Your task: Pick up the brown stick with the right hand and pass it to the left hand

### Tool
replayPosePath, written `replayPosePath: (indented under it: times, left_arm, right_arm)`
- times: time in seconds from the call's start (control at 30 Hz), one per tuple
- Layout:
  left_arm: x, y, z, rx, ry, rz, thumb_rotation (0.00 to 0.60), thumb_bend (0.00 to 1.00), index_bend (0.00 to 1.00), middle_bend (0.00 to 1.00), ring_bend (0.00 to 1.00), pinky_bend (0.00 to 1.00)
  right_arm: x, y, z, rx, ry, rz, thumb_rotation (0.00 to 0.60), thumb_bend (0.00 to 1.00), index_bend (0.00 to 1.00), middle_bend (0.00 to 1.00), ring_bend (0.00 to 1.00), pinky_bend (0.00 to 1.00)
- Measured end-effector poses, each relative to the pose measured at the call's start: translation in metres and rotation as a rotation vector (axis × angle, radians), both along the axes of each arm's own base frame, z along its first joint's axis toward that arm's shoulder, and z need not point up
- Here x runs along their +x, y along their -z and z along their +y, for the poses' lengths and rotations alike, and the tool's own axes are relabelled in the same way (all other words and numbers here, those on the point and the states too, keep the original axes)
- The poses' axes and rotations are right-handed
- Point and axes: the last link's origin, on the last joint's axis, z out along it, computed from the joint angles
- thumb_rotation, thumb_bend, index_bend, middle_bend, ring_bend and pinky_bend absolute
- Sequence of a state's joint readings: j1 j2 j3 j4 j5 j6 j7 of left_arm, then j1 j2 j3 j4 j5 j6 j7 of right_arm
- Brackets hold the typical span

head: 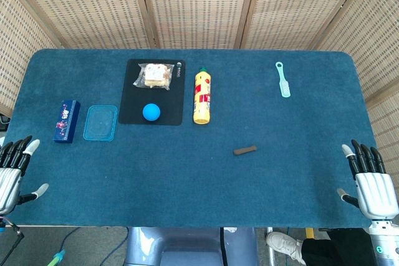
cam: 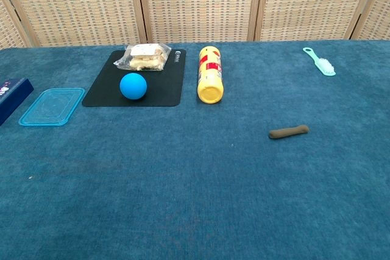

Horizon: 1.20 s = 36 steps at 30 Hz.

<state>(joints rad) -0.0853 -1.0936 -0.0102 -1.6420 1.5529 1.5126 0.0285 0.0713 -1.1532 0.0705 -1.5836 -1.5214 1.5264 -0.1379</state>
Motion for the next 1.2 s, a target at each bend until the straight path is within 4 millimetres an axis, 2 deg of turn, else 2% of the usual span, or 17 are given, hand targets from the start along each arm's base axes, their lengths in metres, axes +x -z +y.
replayPosePath:
  times: [0.33,0.43,0.53,0.7,0.83,1.0,1.2]
  left_arm:
    - [-0.001,0.002,0.004,0.009,0.008,-0.005,0.600,0.00,0.00,0.00,0.00,0.00]
    - [-0.002,0.002,0.005,0.015,0.004,-0.011,0.600,0.00,0.00,0.00,0.00,0.00]
    - [-0.005,0.003,0.007,0.012,-0.011,-0.007,0.600,0.00,0.00,0.00,0.00,0.00]
    - [-0.007,0.009,0.012,0.003,-0.029,0.012,0.600,0.00,0.00,0.00,0.00,0.00]
    - [-0.005,0.012,0.015,0.017,-0.029,0.034,0.600,0.00,0.00,0.00,0.00,0.00]
    - [-0.005,0.017,0.020,0.023,-0.043,0.053,0.600,0.00,0.00,0.00,0.00,0.00]
    - [-0.008,0.022,0.026,0.022,-0.074,0.072,0.600,0.00,0.00,0.00,0.00,0.00]
  right_arm:
    - [-0.001,0.004,-0.002,0.023,0.015,-0.007,0.600,0.00,0.00,0.00,0.00,0.00]
    - [0.000,0.008,-0.008,0.042,0.018,-0.022,0.600,0.00,0.01,0.00,0.00,0.00]
    - [0.006,0.015,-0.018,0.078,0.002,-0.050,0.600,0.00,0.06,0.00,0.00,0.00]
    - [0.028,0.030,-0.053,0.155,-0.070,-0.091,0.600,0.00,0.18,0.00,0.00,0.00]
    - [0.051,0.043,-0.086,0.213,-0.137,-0.080,0.600,0.02,0.20,0.00,0.00,0.00]
    - [0.072,0.064,-0.125,0.284,-0.160,-0.036,0.600,0.13,0.34,0.00,0.00,0.00]
    - [0.084,0.097,-0.159,0.373,-0.076,-0.072,0.600,0.25,0.39,0.00,0.00,0.00]
